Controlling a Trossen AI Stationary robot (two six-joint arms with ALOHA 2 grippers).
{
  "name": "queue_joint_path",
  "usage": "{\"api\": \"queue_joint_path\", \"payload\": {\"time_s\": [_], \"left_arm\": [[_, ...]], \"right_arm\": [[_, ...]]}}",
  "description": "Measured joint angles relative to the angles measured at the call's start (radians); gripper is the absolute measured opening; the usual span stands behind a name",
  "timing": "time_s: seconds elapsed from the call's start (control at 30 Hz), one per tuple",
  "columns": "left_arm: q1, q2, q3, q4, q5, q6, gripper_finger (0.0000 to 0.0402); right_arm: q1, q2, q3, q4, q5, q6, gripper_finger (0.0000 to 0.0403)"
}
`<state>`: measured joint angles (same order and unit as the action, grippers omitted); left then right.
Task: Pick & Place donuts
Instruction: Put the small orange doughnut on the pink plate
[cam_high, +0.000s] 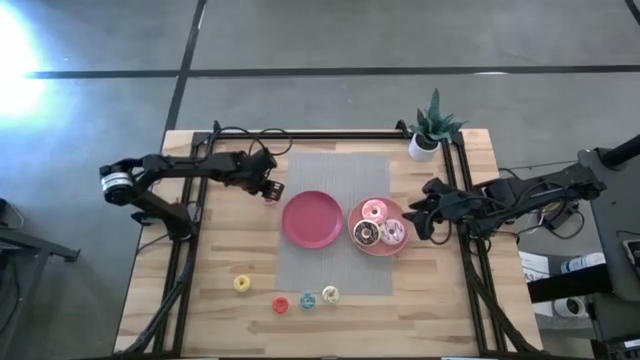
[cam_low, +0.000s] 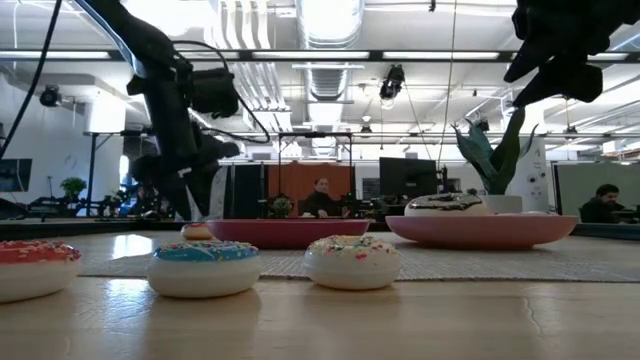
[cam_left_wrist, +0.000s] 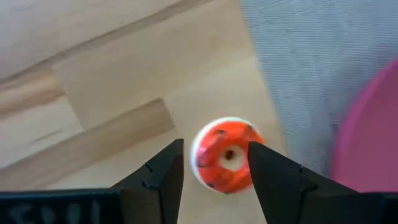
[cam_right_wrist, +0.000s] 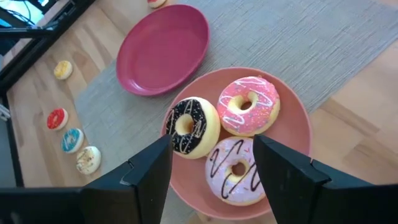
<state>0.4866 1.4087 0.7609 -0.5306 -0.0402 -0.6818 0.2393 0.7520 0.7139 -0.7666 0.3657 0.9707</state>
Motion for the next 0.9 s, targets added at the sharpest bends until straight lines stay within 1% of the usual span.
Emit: {"api": "queue_joint_path", "payload": {"time_s": [0.07,0.13,0.27,0.43,0.57,0.8,0.9], "left_arm": [[0.017,0.015,-0.003,-0.002,0.009,0.018,0.0151],[0.032,0.025,-0.006,0.0,0.041,0.039,0.0151],[0.039,0.041,-0.014,-0.002,0.082,0.074,0.0146],[0.039,0.049,-0.014,0.0,0.095,0.106,0.0129],[0.039,0.072,-0.014,0.019,0.099,0.112,0.01],[0.032,0.098,-0.013,0.054,0.111,0.111,0.0016],[0.024,0.069,-0.011,0.054,0.113,0.104,0.0005]], "right_arm": [[0.0,0.01,0.0,0.007,0.0,0.012,0.0214],[0.0,0.021,0.0,0.01,0.0,0.018,0.0215],[0.0,0.042,0.0,0.023,0.0,0.023,0.0215],[0.0,0.062,0.0,0.024,0.0,0.029,0.0215],[0.0,0.069,0.0,0.025,0.0,0.029,0.0215],[0.0,0.068,0.0,0.025,0.0,0.033,0.0215],[0.0,0.068,0.0,0.024,0.0,0.04,0.0215]]}}
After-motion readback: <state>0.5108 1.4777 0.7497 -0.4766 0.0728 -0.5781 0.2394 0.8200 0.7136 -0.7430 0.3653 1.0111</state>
